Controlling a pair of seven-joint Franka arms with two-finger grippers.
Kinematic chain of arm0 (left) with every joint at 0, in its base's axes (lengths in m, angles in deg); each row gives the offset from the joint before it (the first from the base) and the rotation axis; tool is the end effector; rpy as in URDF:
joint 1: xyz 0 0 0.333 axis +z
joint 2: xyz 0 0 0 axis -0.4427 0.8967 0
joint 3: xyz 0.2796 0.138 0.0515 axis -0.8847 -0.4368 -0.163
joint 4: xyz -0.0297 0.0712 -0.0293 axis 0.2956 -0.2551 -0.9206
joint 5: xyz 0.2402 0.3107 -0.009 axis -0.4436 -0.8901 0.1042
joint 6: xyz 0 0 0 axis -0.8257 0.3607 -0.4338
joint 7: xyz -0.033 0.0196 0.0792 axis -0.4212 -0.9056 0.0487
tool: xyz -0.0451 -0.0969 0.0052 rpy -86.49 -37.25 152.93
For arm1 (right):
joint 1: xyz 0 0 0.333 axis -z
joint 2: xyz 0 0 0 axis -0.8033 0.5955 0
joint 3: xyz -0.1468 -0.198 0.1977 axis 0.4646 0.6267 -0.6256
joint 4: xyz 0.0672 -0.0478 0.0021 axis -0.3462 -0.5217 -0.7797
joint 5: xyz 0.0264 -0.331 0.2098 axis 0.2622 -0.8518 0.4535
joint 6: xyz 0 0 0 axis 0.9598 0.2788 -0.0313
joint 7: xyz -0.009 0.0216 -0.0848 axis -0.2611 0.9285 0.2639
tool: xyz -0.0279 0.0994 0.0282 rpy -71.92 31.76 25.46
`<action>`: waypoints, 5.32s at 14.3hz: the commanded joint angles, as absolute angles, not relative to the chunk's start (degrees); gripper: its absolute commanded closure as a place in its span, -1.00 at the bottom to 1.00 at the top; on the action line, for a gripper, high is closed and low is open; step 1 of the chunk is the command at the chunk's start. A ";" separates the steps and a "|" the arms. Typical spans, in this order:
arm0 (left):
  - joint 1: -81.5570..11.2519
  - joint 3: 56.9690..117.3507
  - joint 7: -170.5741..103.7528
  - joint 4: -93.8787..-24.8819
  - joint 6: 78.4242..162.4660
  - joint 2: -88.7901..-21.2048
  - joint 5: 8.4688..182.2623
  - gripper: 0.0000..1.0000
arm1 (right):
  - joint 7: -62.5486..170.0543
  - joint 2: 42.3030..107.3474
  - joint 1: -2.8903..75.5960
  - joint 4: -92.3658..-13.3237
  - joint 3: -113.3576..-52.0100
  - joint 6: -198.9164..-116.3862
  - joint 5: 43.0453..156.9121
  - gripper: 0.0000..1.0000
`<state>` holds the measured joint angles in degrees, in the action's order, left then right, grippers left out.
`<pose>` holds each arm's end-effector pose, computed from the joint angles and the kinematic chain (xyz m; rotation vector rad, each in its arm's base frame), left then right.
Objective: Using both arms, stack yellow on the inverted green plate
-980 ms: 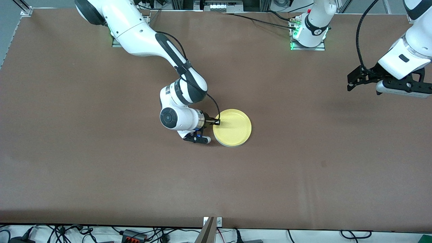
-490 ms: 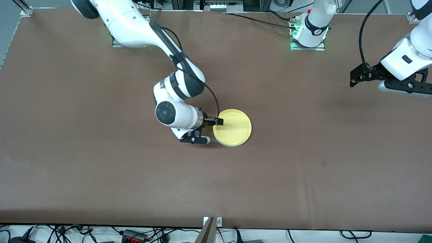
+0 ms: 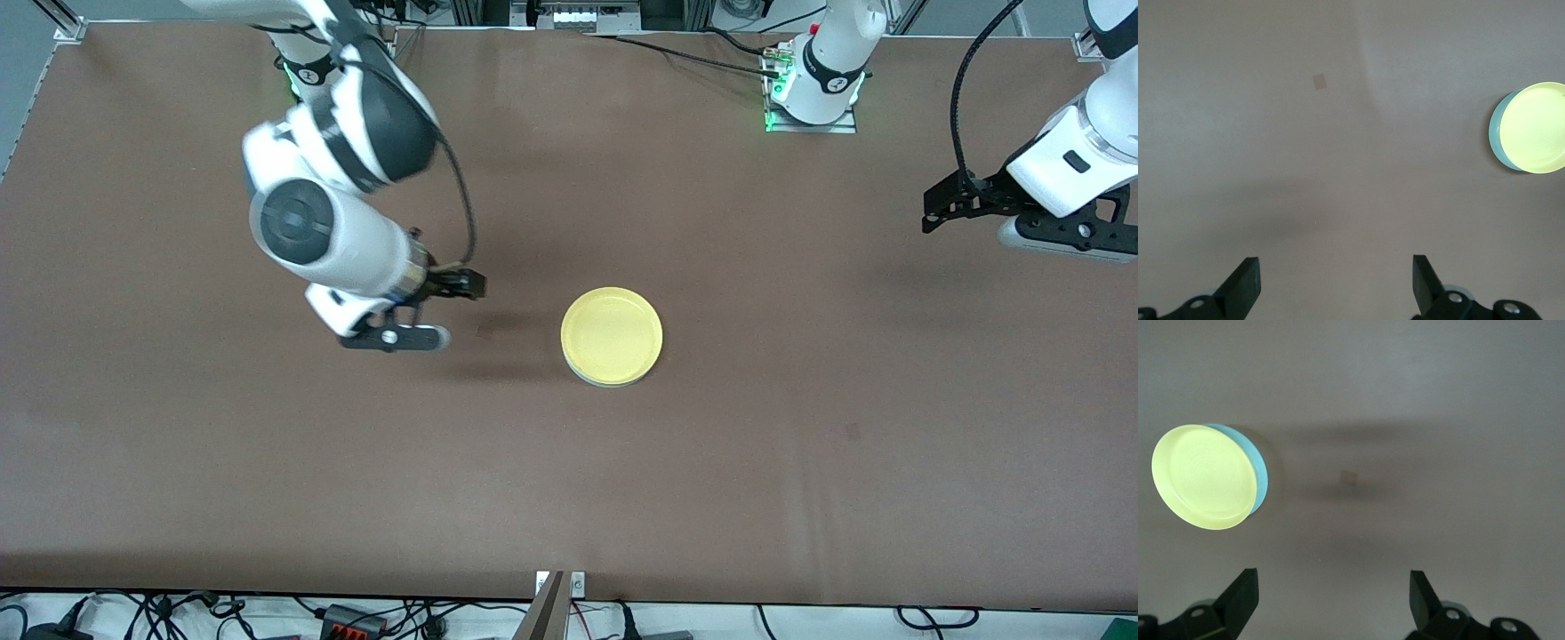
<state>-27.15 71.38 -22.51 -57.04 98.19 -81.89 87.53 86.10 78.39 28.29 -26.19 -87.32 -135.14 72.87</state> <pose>0.5506 -0.0344 0.5843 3.1150 -0.2088 -0.0346 0.6165 0.3004 0.4818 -3.0294 0.1041 0.2607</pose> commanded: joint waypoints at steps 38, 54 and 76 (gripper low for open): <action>-27.60 71.82 -21.86 -55.03 97.94 -81.06 87.87 -1.00 | 55.97 52.85 55.38 -47.87 -86.99 -137.48 62.25 -1.00; -27.77 72.09 -21.86 -54.94 97.94 -81.06 87.87 -1.00 | 57.11 52.94 55.38 -47.51 -86.99 -136.95 62.25 -1.00; -28.04 73.14 -21.95 -54.94 97.94 -81.06 87.87 -1.00 | 57.20 53.38 55.47 -48.22 -86.99 -139.06 62.25 -1.00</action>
